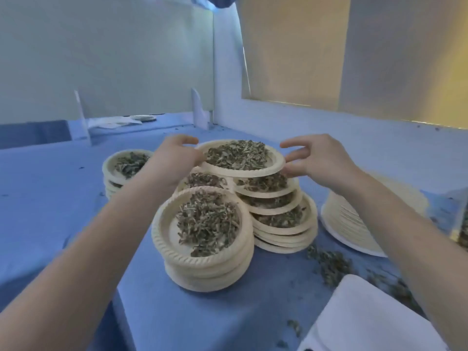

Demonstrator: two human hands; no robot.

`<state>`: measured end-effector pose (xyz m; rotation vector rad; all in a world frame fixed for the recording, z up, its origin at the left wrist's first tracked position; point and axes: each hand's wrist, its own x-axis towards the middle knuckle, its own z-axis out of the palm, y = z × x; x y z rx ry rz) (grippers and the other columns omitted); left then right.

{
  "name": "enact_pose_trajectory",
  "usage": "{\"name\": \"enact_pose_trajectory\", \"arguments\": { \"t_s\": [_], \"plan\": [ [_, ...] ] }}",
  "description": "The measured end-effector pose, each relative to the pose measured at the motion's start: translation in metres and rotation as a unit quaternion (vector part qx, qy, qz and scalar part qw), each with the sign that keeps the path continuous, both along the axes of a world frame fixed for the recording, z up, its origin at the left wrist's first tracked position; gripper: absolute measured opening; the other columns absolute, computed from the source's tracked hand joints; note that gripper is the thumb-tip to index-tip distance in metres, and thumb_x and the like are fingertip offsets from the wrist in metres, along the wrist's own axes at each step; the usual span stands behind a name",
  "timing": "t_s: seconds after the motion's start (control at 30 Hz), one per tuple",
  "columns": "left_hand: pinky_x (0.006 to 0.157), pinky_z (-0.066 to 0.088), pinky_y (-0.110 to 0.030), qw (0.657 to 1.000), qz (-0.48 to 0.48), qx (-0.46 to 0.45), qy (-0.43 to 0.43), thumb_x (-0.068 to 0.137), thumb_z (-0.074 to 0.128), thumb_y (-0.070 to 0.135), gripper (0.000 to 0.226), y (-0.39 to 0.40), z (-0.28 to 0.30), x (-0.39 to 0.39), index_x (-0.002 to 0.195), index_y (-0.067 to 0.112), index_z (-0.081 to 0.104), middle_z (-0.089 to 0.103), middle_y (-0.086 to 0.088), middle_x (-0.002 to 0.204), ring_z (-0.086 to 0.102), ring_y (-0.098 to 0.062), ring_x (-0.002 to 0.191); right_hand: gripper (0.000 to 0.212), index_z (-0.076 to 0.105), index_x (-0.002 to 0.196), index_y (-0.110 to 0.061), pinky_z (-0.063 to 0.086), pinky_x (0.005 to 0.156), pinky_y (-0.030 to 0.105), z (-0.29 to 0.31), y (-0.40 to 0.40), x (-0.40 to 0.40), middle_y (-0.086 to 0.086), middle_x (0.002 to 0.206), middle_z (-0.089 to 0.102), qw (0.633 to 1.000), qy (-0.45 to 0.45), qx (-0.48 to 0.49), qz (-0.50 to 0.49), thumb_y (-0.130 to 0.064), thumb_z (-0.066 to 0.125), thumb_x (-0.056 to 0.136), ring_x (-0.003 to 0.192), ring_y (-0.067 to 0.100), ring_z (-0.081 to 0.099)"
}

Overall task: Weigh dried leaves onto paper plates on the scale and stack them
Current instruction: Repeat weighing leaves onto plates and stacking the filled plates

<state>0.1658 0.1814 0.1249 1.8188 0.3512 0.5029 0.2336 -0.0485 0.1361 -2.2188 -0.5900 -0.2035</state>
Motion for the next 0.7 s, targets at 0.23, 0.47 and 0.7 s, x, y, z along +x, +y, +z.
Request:
{"name": "enact_pose_trajectory", "arguments": {
  "t_s": [0.23, 0.47, 0.7],
  "plan": [
    [0.075, 0.045, -0.030, 0.998, 0.056, 0.025, -0.003, 0.087, 0.056, 0.003, 0.046, 0.072, -0.004, 0.030, 0.131, 0.010, 0.049, 0.056, -0.010, 0.124, 0.056, -0.024, 0.096, 0.051, 0.048, 0.135, -0.019, 0.043, 0.084, 0.029, 0.013, 0.102, 0.056, 0.007, 0.125, 0.060, 0.989, 0.001, -0.133, 0.056, 0.002, 0.041, 0.089, 0.111, 0.022, 0.055],
    [0.096, 0.044, -0.037, 0.993, 0.092, 0.048, 0.060, 0.094, 0.048, 0.008, 0.039, 0.108, -0.062, 0.061, 0.133, 0.013, 0.047, 0.057, -0.004, 0.126, 0.054, -0.021, 0.103, 0.055, 0.030, 0.145, -0.017, 0.037, 0.103, 0.042, -0.019, 0.157, 0.093, 0.005, 0.144, 0.043, 0.924, 0.026, -0.373, 0.072, -0.003, 0.033, 0.092, 0.129, 0.027, 0.041],
    [0.096, 0.047, -0.042, 0.993, 0.055, 0.049, 0.097, 0.092, 0.052, 0.006, 0.054, 0.111, -0.101, 0.076, 0.142, 0.015, 0.035, 0.047, 0.000, 0.138, 0.052, -0.020, 0.115, 0.040, 0.046, 0.133, -0.016, 0.028, 0.101, 0.045, -0.031, 0.169, 0.107, 0.006, 0.132, 0.053, 0.877, -0.018, -0.479, 0.040, -0.010, 0.032, 0.096, 0.122, 0.026, 0.045]
  ]
}}
